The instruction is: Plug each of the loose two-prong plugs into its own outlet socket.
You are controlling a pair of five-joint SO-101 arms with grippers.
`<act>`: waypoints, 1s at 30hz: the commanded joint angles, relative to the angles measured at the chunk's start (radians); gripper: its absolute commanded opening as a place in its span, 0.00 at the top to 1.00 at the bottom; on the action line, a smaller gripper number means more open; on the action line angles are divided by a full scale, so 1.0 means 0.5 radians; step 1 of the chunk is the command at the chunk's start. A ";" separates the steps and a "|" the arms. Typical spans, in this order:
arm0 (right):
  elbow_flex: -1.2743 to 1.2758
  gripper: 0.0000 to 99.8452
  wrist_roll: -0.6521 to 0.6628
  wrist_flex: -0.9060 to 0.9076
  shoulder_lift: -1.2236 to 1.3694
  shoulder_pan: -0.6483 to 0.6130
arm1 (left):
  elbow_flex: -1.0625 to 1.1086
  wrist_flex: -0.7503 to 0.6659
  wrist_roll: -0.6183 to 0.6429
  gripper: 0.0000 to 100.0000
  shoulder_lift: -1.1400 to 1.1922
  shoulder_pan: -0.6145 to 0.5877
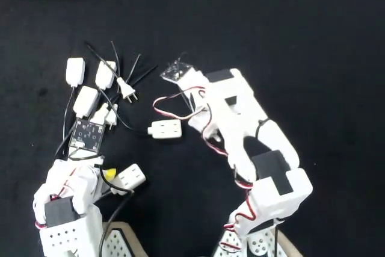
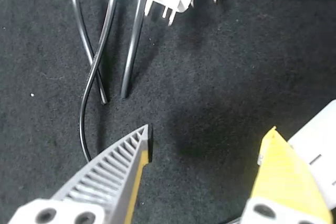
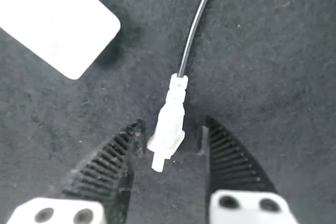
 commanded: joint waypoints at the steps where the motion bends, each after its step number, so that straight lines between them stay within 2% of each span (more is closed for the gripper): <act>1: -0.103 0.88 0.003 0.003 -0.008 -0.034 | -0.008 -0.021 -0.021 0.67 0.006 0.023; 9: -0.333 0.90 0.003 0.031 0.296 -0.021 | -0.008 -0.021 -0.021 0.67 0.006 0.023; 19: -1.063 0.90 0.012 0.675 0.753 0.055 | -0.008 -0.021 -0.021 0.67 0.006 0.023; 30: -1.290 0.90 0.015 0.914 0.858 0.055 | -0.008 -0.021 -0.025 0.67 0.006 0.023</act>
